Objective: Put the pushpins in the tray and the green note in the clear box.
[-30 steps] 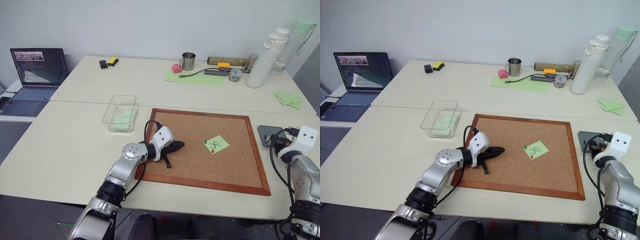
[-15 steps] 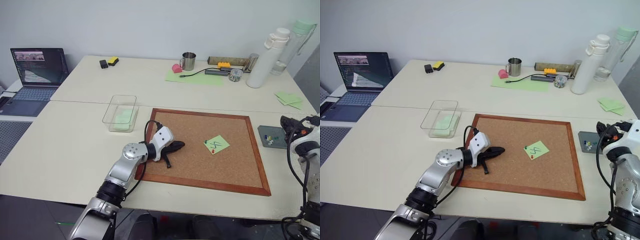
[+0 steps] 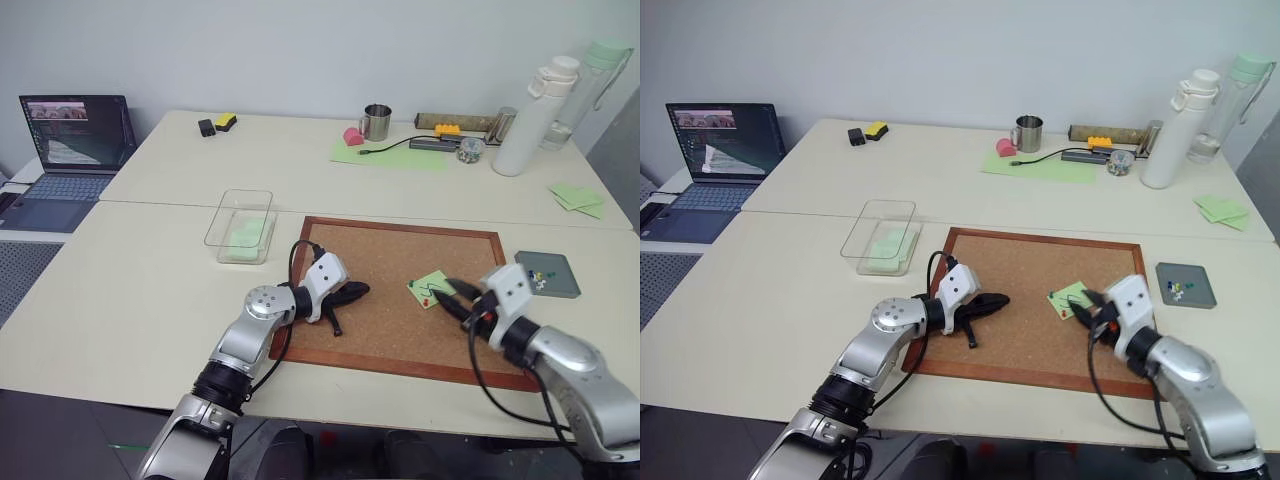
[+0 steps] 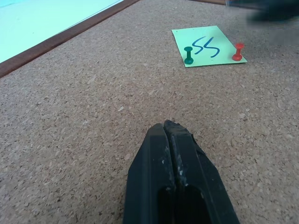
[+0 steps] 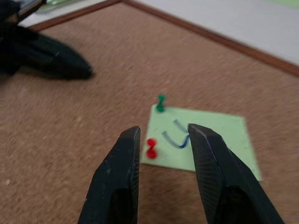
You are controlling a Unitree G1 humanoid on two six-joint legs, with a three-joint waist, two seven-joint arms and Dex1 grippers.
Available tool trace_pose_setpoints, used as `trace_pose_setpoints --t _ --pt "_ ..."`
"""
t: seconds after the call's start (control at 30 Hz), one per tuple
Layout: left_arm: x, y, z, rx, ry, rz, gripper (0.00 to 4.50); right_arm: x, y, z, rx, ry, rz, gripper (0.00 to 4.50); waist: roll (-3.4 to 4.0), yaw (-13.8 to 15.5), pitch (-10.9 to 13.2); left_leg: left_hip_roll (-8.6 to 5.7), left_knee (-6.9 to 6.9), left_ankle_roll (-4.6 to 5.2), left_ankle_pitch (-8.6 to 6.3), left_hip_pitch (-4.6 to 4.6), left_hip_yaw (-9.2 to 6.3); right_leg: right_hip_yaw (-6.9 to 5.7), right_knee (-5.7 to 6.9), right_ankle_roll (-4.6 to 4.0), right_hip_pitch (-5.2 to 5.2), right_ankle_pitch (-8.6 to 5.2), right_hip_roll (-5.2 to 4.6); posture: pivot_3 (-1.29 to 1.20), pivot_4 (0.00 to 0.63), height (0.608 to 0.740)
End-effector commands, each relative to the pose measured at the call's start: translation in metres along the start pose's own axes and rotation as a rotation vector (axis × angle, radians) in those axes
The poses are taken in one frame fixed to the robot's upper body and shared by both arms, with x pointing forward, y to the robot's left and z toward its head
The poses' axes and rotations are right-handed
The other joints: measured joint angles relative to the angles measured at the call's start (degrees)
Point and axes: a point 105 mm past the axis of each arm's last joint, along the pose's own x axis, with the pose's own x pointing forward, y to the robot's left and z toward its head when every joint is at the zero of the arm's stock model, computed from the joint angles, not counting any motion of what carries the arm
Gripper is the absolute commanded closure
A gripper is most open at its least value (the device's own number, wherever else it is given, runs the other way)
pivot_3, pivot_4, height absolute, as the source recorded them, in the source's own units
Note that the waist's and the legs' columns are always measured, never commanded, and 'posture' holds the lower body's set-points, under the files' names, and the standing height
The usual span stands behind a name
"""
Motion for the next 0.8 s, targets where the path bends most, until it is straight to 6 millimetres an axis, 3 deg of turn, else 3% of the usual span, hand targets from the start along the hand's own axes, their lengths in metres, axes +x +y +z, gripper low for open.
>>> trace_pose_setpoints --t 0.03,0.33,0.63,0.8 --pt "-0.001 -0.001 -0.013 -0.015 0.053 0.002 4.5 0.007 0.003 0.005 -0.018 -0.022 -0.009 2.83 -0.01 0.0 0.01 0.01 0.0 0.0 0.0 0.0 -0.01 0.0 0.0 0.0 0.0 0.0 0.0 0.0 0.15 0.74" --pt "-0.002 -0.001 -0.012 -0.014 0.052 0.004 4.5 0.014 -0.003 -0.003 0.005 -0.002 -0.049 2.83 -0.03 0.03 0.01 0.02 0.0 0.0 0.0 0.0 -0.02 -0.01 0.0 0.0 -0.01 0.0 -0.06 0.0 0.15 0.74" --pt "-0.001 -0.001 -0.012 -0.016 0.049 0.006 4.5 0.016 -0.003 0.004 0.044 -0.044 -0.05 4.49 -0.04 0.01 0.02 0.01 0.0 0.0 0.0 0.0 -0.03 -0.02 0.0 -0.01 0.0 0.0 -0.07 0.0 0.15 0.74" --pt "-0.001 -0.001 -0.011 -0.015 0.048 0.007 4.5 0.016 -0.002 0.012 0.063 -0.086 -0.046 4.49 -0.05 -0.04 0.03 0.02 0.0 0.0 0.0 0.0 -0.04 -0.02 0.01 -0.01 0.0 0.0 -0.07 0.0 0.15 0.74"
